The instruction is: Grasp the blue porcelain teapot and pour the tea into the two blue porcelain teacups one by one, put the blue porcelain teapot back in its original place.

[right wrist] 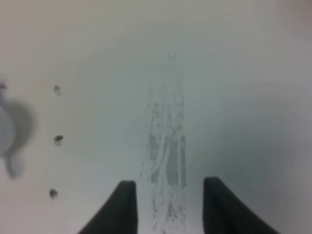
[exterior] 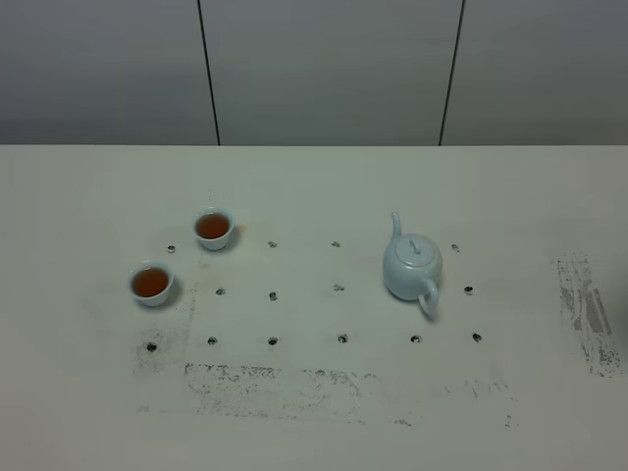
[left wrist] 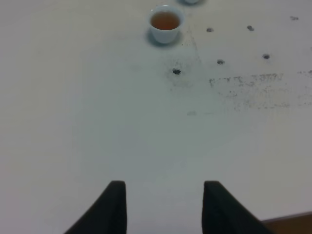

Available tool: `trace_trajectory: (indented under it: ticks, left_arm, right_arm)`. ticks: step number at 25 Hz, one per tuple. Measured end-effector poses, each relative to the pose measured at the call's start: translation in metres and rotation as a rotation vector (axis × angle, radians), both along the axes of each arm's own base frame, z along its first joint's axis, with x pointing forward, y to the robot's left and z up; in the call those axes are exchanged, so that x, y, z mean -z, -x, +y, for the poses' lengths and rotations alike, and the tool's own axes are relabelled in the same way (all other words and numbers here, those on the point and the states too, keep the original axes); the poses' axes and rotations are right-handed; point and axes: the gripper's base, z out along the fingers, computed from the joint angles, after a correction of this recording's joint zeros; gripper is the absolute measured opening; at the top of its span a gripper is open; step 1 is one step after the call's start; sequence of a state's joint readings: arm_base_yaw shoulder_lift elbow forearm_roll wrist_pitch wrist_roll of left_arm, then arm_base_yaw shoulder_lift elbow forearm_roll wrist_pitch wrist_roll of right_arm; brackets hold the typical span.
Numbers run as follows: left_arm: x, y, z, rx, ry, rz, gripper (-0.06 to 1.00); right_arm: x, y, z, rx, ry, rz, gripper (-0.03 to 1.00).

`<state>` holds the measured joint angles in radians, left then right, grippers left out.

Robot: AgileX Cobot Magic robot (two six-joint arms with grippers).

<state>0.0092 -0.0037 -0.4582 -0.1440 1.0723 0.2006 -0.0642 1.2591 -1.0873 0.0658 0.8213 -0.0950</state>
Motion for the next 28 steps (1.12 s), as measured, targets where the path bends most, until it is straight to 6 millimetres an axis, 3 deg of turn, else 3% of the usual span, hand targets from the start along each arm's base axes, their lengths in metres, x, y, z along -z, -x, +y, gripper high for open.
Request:
trace_trajectory:
  ticks: [7, 10, 14, 21, 28]
  left_arm:
    - [0.0, 0.0, 0.0, 0.0, 0.0, 0.0, 0.42]
    - [0.0, 0.0, 0.0, 0.0, 0.0, 0.0, 0.42]
    - [0.0, 0.0, 0.0, 0.0, 0.0, 0.0, 0.42]
    - [0.0, 0.0, 0.0, 0.0, 0.0, 0.0, 0.42]
    - [0.0, 0.0, 0.0, 0.0, 0.0, 0.0, 0.42]
  right_arm:
    - [0.003, 0.086, -0.005, 0.066, -0.002, -0.009, 0.34]
    - [0.001, 0.112, -0.001, 0.064, -0.008, -0.036, 0.34]
    - [-0.006, 0.128, 0.004, 0.057, -0.046, -0.068, 0.34]
    - [0.003, 0.153, 0.011, 0.018, -0.072, 0.11, 0.34]
    - [-0.011, 0.199, 0.016, 0.004, -0.044, -0.079, 0.34]
